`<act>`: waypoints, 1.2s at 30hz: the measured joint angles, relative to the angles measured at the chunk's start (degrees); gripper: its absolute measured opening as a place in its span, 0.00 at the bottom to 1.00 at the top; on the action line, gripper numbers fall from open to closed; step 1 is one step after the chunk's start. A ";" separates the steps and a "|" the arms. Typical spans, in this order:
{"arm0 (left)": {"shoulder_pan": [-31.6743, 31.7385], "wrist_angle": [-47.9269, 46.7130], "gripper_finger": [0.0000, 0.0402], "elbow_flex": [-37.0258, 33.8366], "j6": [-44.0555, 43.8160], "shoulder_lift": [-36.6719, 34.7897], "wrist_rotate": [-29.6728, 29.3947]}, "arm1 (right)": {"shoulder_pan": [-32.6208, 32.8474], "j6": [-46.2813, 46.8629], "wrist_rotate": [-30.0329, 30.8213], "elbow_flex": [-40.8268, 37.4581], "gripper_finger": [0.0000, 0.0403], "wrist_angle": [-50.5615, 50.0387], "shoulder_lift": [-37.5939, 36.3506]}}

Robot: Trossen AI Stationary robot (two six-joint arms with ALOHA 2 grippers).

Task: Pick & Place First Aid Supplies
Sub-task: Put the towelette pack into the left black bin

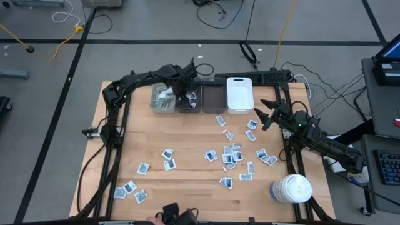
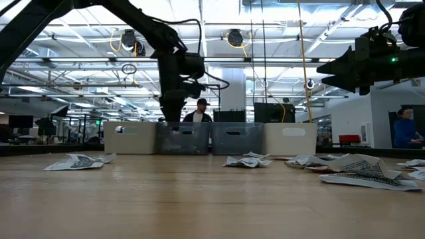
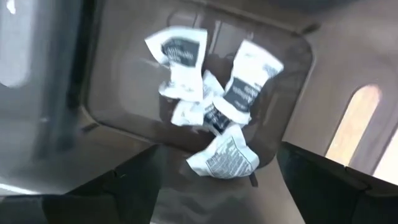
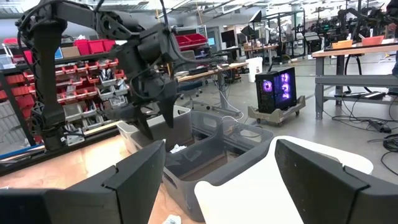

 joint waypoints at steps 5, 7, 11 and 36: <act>-0.24 -4.82 0.81 4.38 0.76 -0.07 0.02 | 0.00 0.00 0.00 0.00 0.74 0.00 0.00; -0.42 -7.11 0.80 5.48 0.88 -0.09 0.14 | 0.00 -0.02 0.00 0.00 0.74 0.00 0.00; -0.64 -11.56 0.75 6.93 2.11 -0.09 1.58 | -0.02 0.00 0.00 -0.01 0.74 0.00 0.00; -15.57 -22.33 0.68 6.93 -1.60 -0.07 -4.06 | -0.02 0.00 0.00 0.00 0.74 0.00 0.00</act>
